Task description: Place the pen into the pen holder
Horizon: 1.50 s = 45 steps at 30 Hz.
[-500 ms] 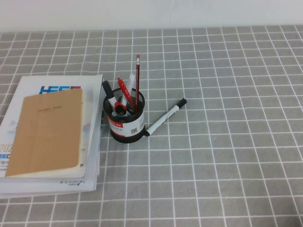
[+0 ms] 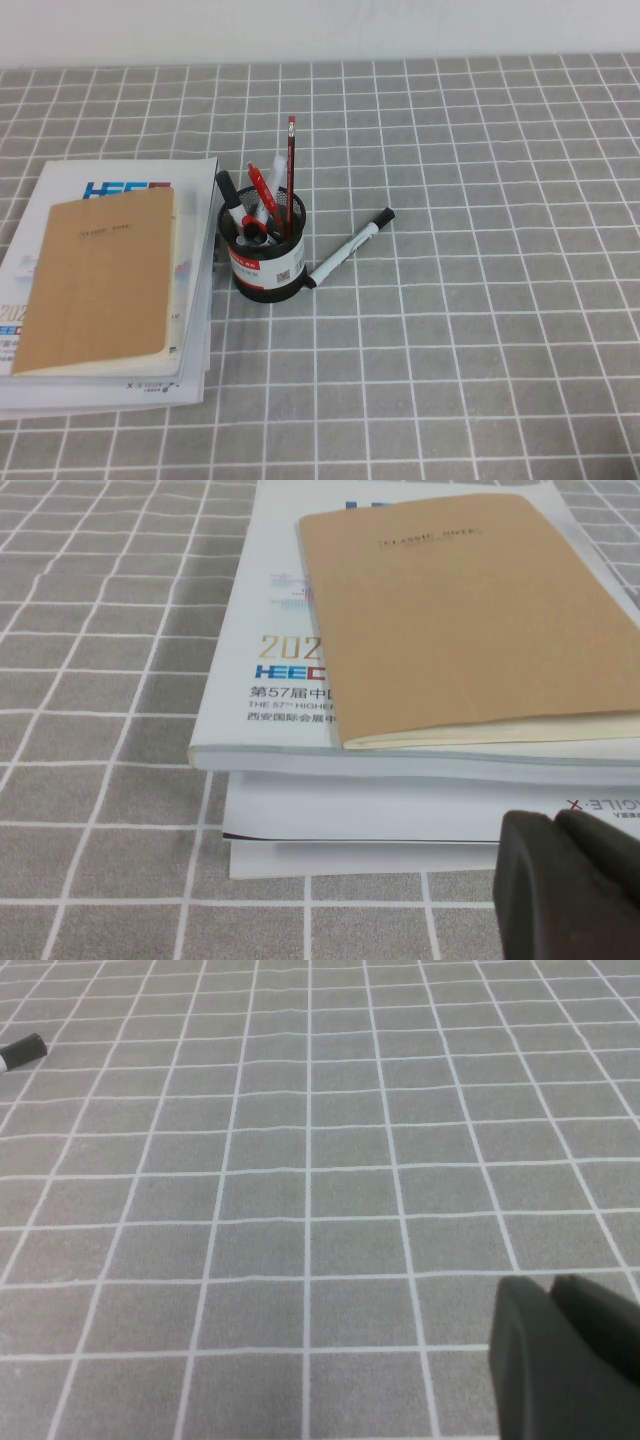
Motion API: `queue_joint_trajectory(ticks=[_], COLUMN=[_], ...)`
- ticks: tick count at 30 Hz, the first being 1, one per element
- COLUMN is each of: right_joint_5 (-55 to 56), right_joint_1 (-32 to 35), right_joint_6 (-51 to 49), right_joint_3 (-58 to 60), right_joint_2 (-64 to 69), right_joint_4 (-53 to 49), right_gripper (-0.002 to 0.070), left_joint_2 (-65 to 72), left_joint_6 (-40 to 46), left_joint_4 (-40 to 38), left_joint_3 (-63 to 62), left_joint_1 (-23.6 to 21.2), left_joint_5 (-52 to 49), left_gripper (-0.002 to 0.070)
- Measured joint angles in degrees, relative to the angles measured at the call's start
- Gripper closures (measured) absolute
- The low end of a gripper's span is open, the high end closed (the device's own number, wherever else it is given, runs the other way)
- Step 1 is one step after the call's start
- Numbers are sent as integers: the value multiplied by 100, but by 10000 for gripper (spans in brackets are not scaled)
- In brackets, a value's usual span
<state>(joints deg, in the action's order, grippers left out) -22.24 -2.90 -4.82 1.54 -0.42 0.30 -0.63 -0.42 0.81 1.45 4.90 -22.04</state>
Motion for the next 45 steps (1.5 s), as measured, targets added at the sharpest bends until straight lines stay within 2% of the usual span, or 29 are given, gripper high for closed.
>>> queue_joint_trajectory(ticks=[34, 45], right_joint_5=[0, 0], right_joint_1=[0, 0], right_joint_6=[0, 0], right_joint_3=[0, 0], right_joint_2=[0, 0], right_joint_4=[0, 657], right_gripper=[689, 689], left_joint_2=[0, 0], left_joint_6=[0, 0], left_joint_4=[0, 0], left_joint_3=[0, 0], left_joint_1=[0, 0], left_joint_5=[0, 0], left_gripper=[680, 680])
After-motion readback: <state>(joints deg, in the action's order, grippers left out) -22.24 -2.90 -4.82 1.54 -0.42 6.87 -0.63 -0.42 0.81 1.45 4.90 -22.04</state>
